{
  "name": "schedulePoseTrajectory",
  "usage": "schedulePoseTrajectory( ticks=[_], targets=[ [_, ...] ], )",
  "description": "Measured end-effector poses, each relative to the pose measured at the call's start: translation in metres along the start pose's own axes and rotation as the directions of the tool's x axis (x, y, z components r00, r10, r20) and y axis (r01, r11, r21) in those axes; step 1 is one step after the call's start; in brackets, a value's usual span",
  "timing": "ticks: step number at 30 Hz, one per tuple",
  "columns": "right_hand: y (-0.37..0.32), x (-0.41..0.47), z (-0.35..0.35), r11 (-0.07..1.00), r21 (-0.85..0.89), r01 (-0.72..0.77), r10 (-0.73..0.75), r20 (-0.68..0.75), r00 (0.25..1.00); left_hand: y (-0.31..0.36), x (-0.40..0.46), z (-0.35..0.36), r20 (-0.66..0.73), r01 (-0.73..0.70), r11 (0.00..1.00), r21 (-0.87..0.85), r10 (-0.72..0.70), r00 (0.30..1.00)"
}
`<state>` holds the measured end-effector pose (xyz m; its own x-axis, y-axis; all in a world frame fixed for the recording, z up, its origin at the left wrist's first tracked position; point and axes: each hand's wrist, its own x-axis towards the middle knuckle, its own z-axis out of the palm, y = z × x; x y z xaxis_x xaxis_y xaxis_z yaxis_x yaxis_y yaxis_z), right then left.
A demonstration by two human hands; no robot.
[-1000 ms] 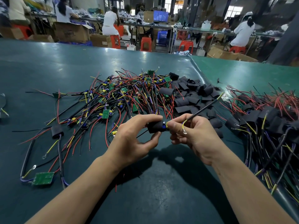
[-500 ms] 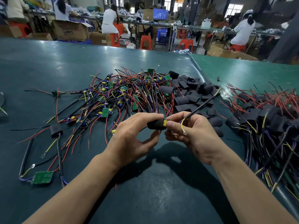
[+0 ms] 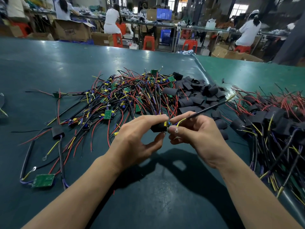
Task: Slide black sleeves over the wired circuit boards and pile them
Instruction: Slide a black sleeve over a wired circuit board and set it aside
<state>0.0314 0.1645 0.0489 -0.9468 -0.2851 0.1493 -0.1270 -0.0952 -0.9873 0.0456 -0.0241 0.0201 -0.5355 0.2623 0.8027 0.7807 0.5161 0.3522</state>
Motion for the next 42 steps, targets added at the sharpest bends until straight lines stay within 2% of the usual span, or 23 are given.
schedulePoseTrajectory(
  ticks=[4, 8, 17, 23, 27, 30, 31, 33, 35, 36, 38, 40, 42],
  targets=[
    [0.001, -0.001, 0.001, 1.0, -0.014, 0.012, -0.012, -0.009, 1.0, -0.004, 0.001, 0.001, 0.048, -0.033, 0.999, 0.024, 0.032, 0.998],
    [0.005, -0.001, 0.003, 0.999, -0.053, 0.012, -0.014, -0.026, 1.0, -0.002, 0.001, 0.003, 0.025, -0.07, 0.996, 0.058, 0.068, 0.997],
    [0.005, 0.0, 0.002, 0.99, 0.115, -0.08, 0.08, 0.011, 0.997, 0.001, 0.0, 0.005, 0.012, -0.075, 0.997, -0.004, 0.075, 0.997],
    [0.002, 0.001, 0.001, 0.977, 0.144, -0.16, 0.144, 0.115, 0.983, -0.004, -0.001, 0.006, -0.064, -0.04, 0.999, -0.014, 0.039, 0.997],
    [0.006, 0.002, 0.006, 0.998, -0.059, -0.033, 0.026, -0.109, 0.994, -0.007, 0.001, 0.007, -0.088, -0.066, 0.991, 0.116, 0.077, 0.993],
    [0.002, 0.006, 0.001, 0.996, -0.036, 0.083, -0.09, -0.343, 0.935, -0.012, 0.002, 0.005, -0.151, -0.04, 0.972, 0.231, 0.077, 0.986],
    [-0.002, 0.008, -0.004, 0.989, -0.015, 0.145, -0.135, -0.462, 0.877, -0.013, 0.002, 0.004, -0.176, -0.011, 0.967, 0.253, 0.058, 0.983],
    [-0.011, 0.01, -0.021, 0.954, 0.081, 0.289, -0.151, -0.703, 0.695, -0.016, 0.0, 0.004, -0.227, 0.101, 0.945, 0.311, -0.029, 0.973],
    [-0.017, 0.01, -0.042, 0.864, 0.259, 0.431, -0.024, -0.835, 0.55, -0.021, -0.001, 0.002, -0.272, 0.265, 0.876, 0.402, -0.162, 0.949],
    [-0.019, 0.009, -0.05, 0.813, 0.352, 0.464, 0.068, -0.848, 0.525, -0.023, -0.002, 0.002, -0.28, 0.354, 0.823, 0.444, -0.248, 0.927],
    [-0.018, 0.007, -0.059, 0.74, 0.516, 0.431, 0.237, -0.8, 0.552, -0.028, -0.004, 0.002, -0.265, 0.517, 0.677, 0.523, -0.448, 0.854],
    [-0.013, 0.008, -0.054, 0.749, 0.588, 0.305, 0.318, -0.722, 0.614, -0.031, -0.006, 0.001, -0.25, 0.61, 0.531, 0.588, -0.598, 0.761],
    [-0.007, 0.01, -0.044, 0.781, 0.588, 0.21, 0.337, -0.68, 0.651, -0.031, -0.007, 0.001, -0.235, 0.646, 0.474, 0.599, -0.667, 0.707]
  ],
)
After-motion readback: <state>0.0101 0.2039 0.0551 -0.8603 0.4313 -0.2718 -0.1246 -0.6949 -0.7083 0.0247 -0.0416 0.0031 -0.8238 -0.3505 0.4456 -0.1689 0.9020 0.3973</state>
